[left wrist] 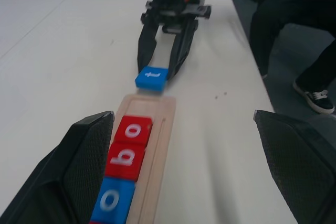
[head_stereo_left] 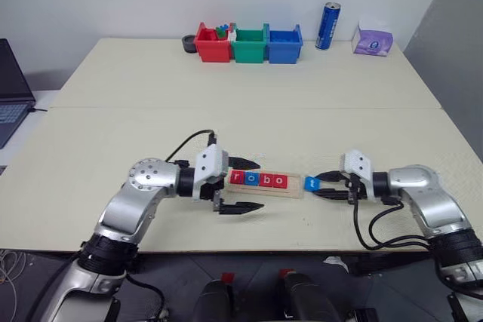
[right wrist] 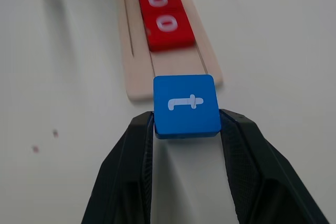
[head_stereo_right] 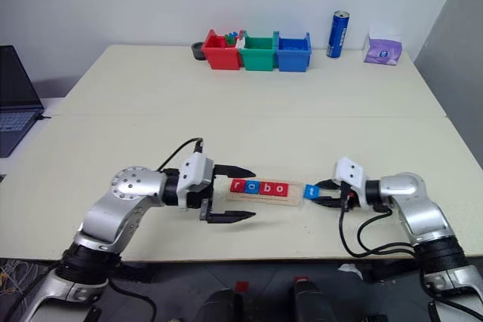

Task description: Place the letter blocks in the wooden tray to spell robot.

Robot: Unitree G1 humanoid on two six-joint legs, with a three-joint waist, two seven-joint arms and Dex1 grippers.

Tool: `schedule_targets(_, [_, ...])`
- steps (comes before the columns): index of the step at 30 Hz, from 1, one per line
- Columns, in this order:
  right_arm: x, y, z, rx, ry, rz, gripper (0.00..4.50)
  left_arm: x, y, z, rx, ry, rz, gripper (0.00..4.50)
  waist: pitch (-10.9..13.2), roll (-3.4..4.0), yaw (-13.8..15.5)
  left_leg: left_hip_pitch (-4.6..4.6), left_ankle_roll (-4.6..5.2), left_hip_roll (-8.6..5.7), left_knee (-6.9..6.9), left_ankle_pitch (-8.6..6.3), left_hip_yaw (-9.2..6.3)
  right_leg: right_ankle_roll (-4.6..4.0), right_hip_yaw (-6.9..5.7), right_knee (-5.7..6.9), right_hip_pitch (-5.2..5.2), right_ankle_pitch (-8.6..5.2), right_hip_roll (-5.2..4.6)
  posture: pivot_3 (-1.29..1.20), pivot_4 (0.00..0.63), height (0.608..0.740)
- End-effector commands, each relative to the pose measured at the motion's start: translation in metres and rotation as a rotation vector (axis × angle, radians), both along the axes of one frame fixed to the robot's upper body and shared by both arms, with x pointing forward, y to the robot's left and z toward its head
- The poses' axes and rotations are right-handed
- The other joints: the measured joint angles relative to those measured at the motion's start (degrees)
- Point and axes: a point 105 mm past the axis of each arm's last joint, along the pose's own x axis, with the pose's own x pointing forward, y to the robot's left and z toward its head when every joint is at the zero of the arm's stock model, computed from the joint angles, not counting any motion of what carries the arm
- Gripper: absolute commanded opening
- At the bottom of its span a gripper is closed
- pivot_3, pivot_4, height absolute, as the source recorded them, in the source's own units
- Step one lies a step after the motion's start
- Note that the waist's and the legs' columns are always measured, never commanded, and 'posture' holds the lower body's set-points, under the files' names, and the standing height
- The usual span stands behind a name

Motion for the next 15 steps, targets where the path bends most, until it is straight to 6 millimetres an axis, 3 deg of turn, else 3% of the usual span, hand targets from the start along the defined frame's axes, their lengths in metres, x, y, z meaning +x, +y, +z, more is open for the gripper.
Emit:
schedule_targets(1, [-0.001, 0.017, 0.016, 0.022, -0.042, 0.044, 1.47, 0.004, 0.019, 0.005, -0.007, -0.032, 0.035, 4.5, 0.0, 0.0, 0.2, 0.0, 0.0, -0.01, 0.0, 0.0, 0.0, 0.0, -0.01, -0.01, 0.0, 0.0, -0.01, 0.0, 0.15, 0.74])
schedule_targets(15, [0.014, 0.012, 0.002, -0.063, -0.05, 0.066, 1.47, 0.007, 0.014, 0.007, -0.019, -0.052, 0.029, 4.5, 0.0, -0.03, 0.3, -0.09, 0.0, -0.04, 0.02, 0.0, 0.01, -0.01, -0.06, -0.04, -0.03, 0.0, -0.07, 0.0, 0.15, 0.74])
